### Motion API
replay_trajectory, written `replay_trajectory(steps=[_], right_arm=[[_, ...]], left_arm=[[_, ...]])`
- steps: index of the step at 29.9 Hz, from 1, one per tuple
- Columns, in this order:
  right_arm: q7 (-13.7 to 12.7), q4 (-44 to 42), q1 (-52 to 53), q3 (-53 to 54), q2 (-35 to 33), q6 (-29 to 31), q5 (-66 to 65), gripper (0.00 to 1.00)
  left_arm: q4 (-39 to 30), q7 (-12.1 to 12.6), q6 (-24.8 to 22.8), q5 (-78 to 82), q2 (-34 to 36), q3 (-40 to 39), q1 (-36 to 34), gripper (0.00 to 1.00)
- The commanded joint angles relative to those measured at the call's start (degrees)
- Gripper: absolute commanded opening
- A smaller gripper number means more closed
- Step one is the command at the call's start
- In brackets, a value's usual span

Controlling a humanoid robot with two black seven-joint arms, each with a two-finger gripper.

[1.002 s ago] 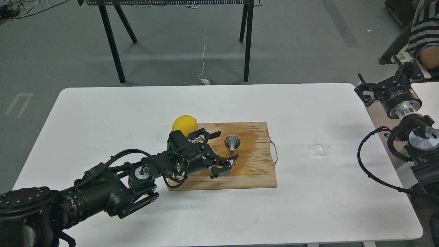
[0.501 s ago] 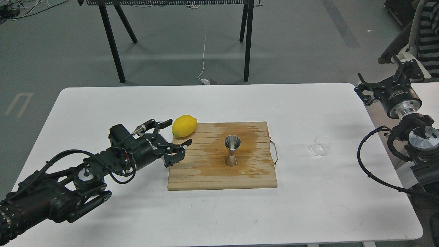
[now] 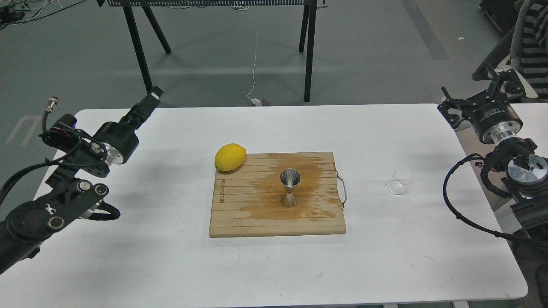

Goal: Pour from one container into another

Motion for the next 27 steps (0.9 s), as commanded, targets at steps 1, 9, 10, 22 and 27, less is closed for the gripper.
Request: replay_trajectory(steps=[1,9,10,22,27], right_arm=[[-0.07,2.62,-0.35,-0.17,-1.63,-0.42,-1.72,1.00],[0.11,8.33,-4.03,-0.53,-4.71,-0.42,-1.81,1.00],[0.19,9.99,-5.00,-0.26,-5.76,-0.51,-1.73,1.00],[0.46,35.22,-32.93,16.86,-8.76,-1.04,-1.20,1.00],[0.37,36.11,-40.15,20.04,-2.53,-2.00,-0.85,1.00]], left_arm=[[3.08,0.16,-12.69,-16.52,1.37,-5.60,-3.25,0.99],[31.11,0.34,-39.67,-40.37,0.85,-5.79,-14.94,0.99],[33.31,0.34,-39.67,-41.25,0.68,-5.79,-15.73,0.99],[34.56,0.34,-39.67,-41.35,0.59,-5.53,-16.71,0.99],[34.56,0.34,-39.67,-41.26,0.67,-5.53,-16.71,0.99]])
